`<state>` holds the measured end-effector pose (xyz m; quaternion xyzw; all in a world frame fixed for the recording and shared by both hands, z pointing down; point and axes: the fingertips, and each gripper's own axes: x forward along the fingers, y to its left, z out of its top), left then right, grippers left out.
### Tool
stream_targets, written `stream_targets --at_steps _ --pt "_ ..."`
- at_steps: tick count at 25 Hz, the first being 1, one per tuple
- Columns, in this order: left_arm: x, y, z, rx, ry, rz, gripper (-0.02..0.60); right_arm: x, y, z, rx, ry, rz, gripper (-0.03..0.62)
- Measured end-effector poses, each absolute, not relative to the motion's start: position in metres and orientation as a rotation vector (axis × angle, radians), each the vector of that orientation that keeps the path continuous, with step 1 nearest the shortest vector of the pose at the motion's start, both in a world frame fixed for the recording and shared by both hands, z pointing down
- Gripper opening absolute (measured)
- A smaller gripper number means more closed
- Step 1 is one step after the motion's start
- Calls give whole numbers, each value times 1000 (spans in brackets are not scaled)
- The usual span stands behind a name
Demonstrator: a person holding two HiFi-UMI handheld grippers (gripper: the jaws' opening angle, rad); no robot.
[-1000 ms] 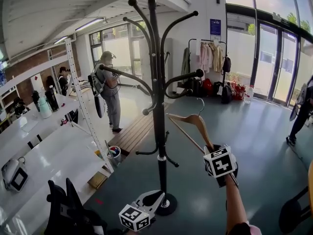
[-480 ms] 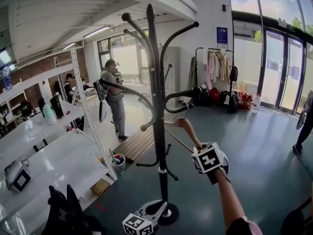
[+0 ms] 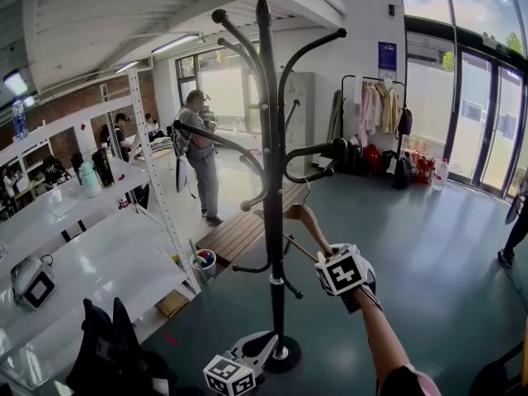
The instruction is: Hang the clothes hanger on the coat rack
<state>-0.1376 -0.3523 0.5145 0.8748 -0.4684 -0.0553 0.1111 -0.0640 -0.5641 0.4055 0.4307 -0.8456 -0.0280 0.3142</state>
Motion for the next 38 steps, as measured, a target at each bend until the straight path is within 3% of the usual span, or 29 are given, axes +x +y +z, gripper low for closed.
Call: stream_targets --at_steps 9,21,38 --pt "-138 -348 510 2542 -1384 -183 4 -60 -564 380 1336 -2403 -45 147" --pt "-141 -335 522 2558 -1298 -152 3 -12 -482 307 1521 -2697 0 149" --pt "-114 -286 550 2595 -1040 -152 4 8 -300 453 1387 -2674 469 138"
